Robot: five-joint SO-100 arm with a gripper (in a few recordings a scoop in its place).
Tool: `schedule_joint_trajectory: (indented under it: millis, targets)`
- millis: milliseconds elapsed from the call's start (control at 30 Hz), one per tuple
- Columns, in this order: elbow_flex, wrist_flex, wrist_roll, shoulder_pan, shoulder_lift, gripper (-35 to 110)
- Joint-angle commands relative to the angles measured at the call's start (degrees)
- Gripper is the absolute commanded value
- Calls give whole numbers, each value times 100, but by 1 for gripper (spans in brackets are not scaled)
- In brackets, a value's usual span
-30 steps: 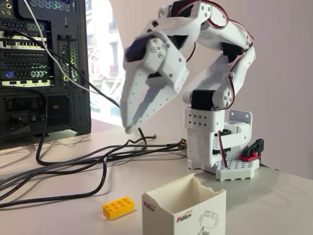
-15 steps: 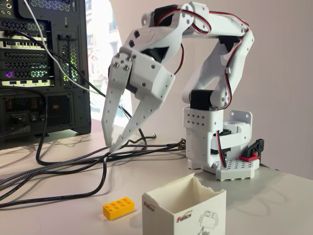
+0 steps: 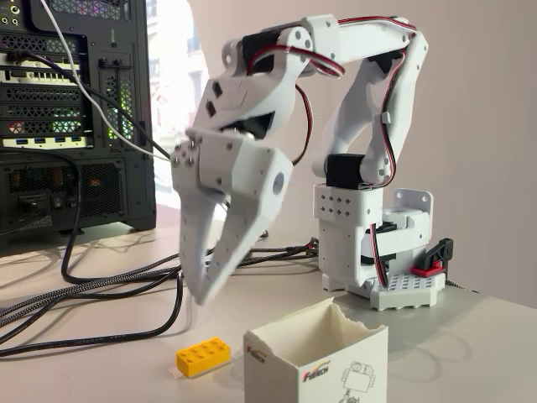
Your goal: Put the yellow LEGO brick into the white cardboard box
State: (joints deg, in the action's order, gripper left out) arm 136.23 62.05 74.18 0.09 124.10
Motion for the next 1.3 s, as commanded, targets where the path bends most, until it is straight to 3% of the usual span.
schedule_joint_trajectory:
  millis: [0,133,333,567,833,1267]
  targets:
    - [-360,299,545,-9,97,22]
    - [-272,299,694,-132,167,33]
    - [-9,-229,1072,-369,-18,38]
    - [88,-905,1468,-615,-729,36]
    - [0,-1081,1512,-703,-1204,24]
    - [-97,-1178,1336,-510,-1652,20]
